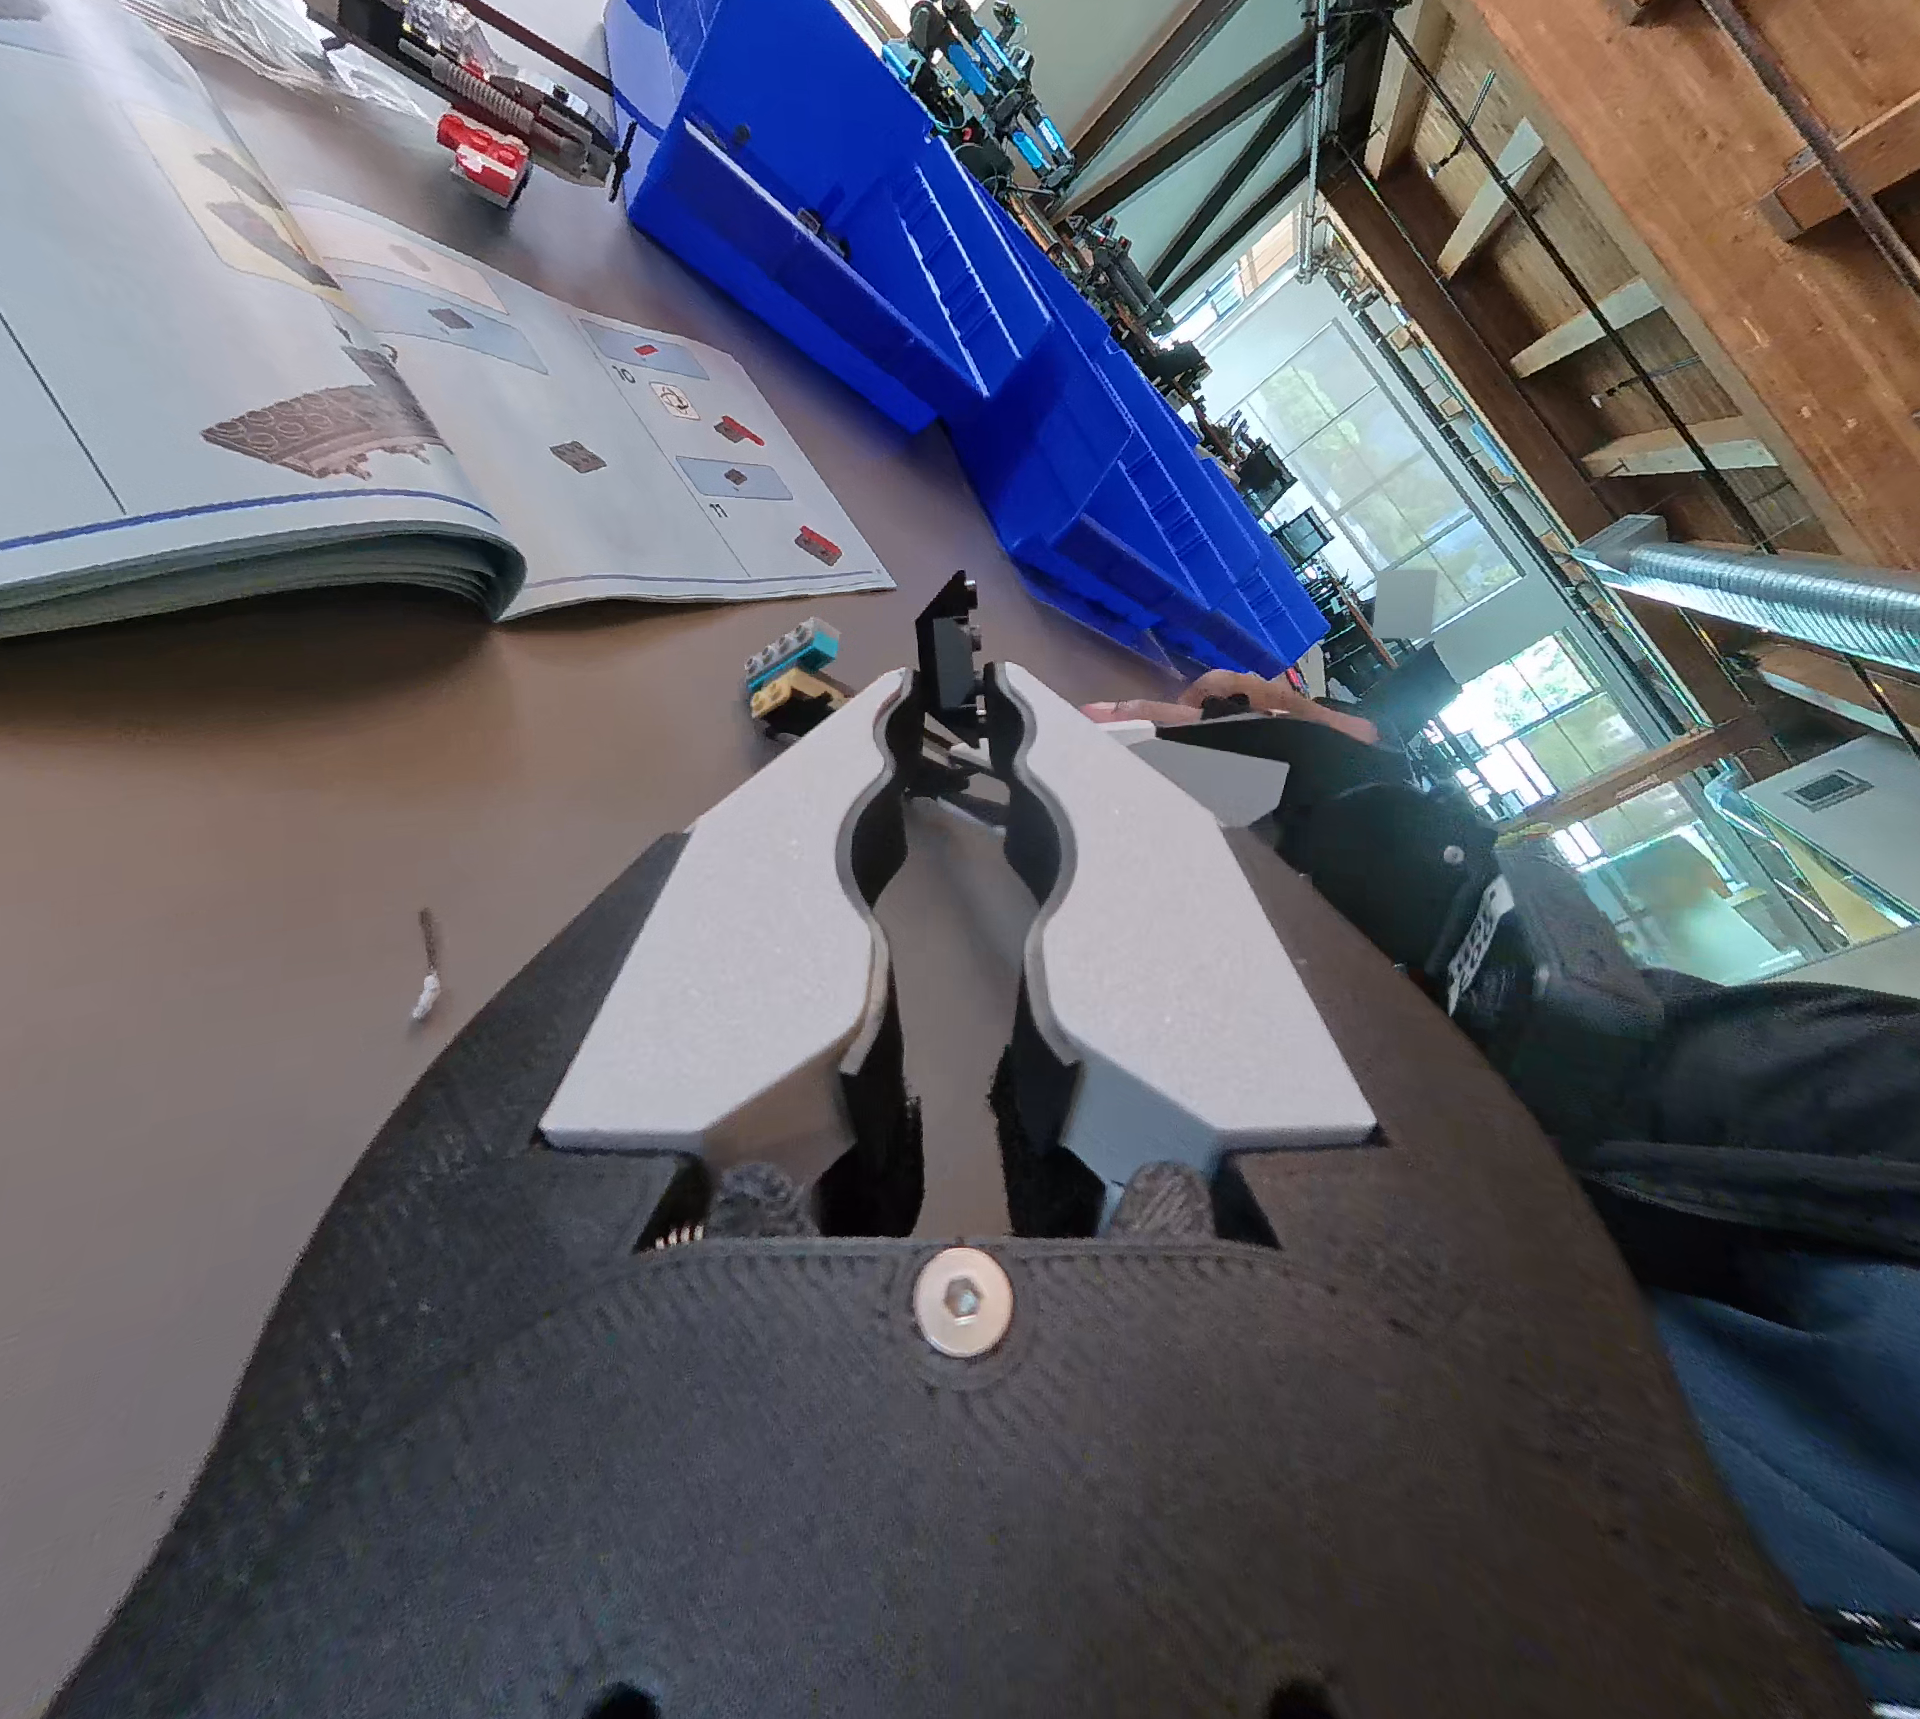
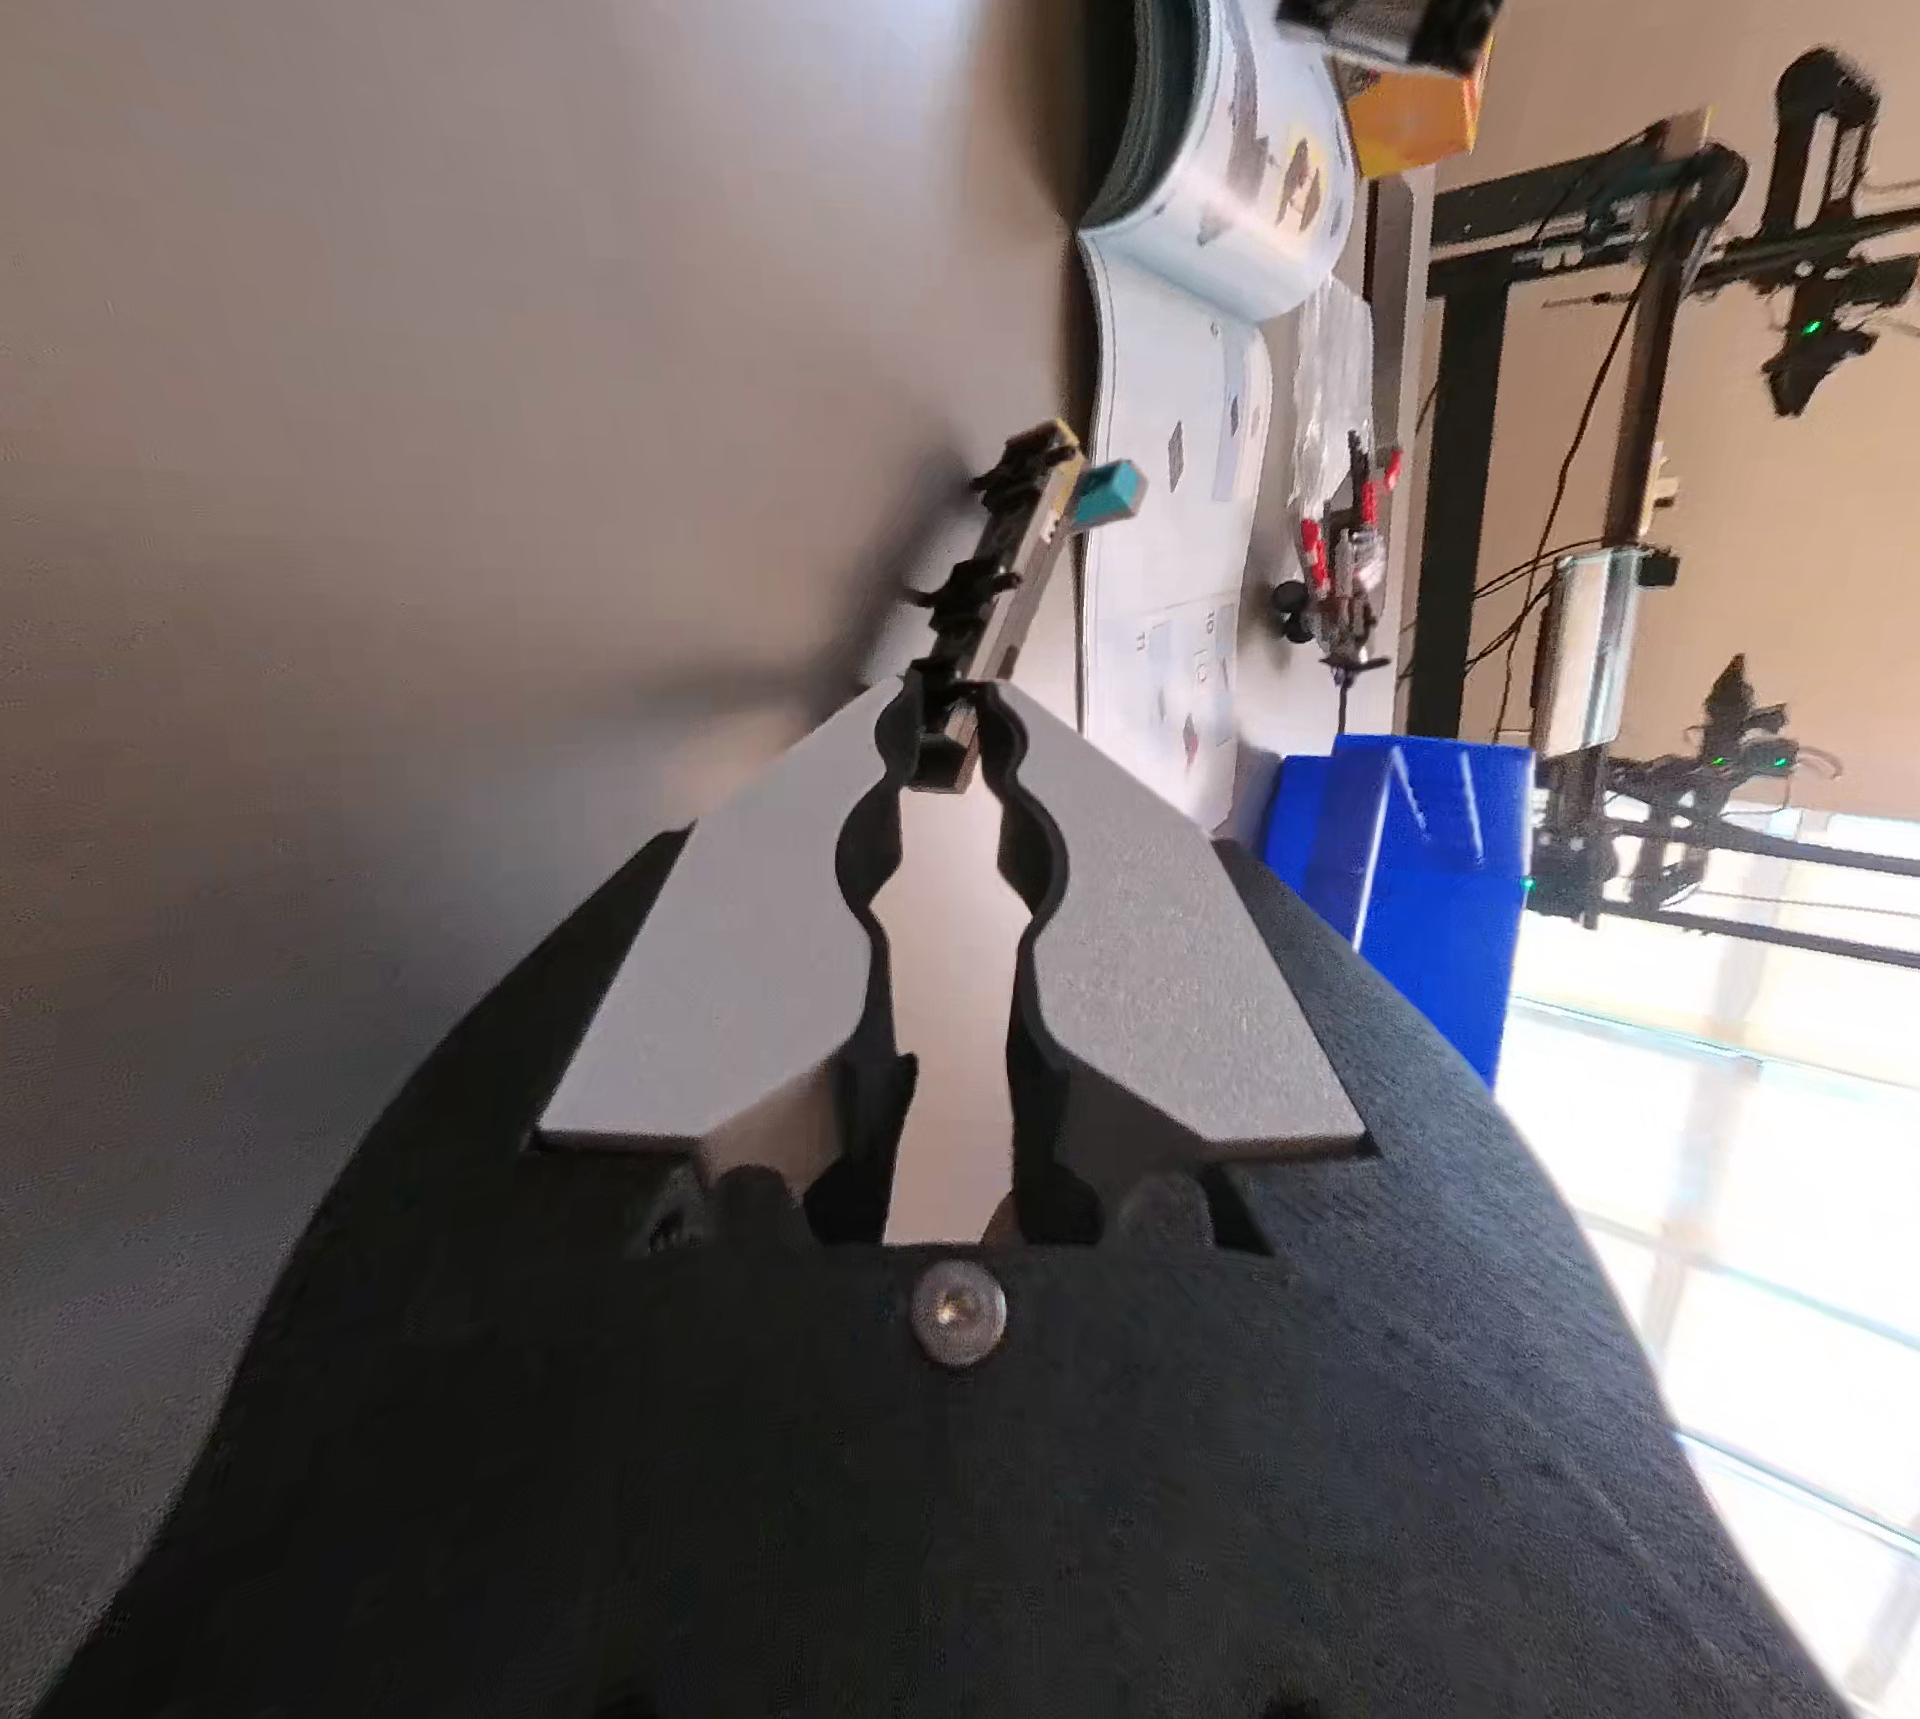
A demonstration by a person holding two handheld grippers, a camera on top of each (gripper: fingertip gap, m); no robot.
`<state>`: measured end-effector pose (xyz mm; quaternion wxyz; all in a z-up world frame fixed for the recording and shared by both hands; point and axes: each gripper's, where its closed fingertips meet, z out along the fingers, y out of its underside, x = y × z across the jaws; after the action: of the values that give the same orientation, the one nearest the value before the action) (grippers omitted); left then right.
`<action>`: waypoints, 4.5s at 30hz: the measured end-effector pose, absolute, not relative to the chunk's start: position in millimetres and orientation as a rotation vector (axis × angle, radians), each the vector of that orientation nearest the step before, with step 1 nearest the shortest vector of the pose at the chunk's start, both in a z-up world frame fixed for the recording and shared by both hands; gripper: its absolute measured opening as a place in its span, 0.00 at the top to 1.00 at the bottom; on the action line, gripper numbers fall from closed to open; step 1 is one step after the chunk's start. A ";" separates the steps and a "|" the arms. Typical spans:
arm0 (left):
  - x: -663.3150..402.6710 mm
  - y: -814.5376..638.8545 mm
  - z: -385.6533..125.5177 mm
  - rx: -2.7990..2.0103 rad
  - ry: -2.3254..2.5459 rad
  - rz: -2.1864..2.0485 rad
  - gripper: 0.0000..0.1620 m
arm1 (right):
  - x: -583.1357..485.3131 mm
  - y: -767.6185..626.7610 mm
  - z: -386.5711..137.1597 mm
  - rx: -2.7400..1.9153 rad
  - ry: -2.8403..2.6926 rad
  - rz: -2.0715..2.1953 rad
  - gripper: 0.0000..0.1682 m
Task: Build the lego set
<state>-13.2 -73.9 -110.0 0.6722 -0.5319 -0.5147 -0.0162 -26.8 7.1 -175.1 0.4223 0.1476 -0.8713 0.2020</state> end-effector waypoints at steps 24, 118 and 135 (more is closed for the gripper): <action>-13.4 -74.6 -111.2 -1.199 -1.166 -0.041 0.93 | -7.1 -3.8 -180.7 0.452 -2.202 0.610 0.90; -30.5 -70.3 -131.4 -0.941 -1.358 -0.282 0.62 | -34.9 -36.6 -141.5 -0.308 -2.684 1.089 0.90; -32.8 -53.1 -121.6 -0.852 -1.329 -0.361 0.55 | -33.2 -41.2 -125.0 -0.300 -2.659 1.067 0.91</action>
<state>-32.8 -53.1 -121.6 0.6896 -0.3811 -0.5943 -0.1612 -33.2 -41.2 -125.0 0.1301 -0.1033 -0.9152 0.3672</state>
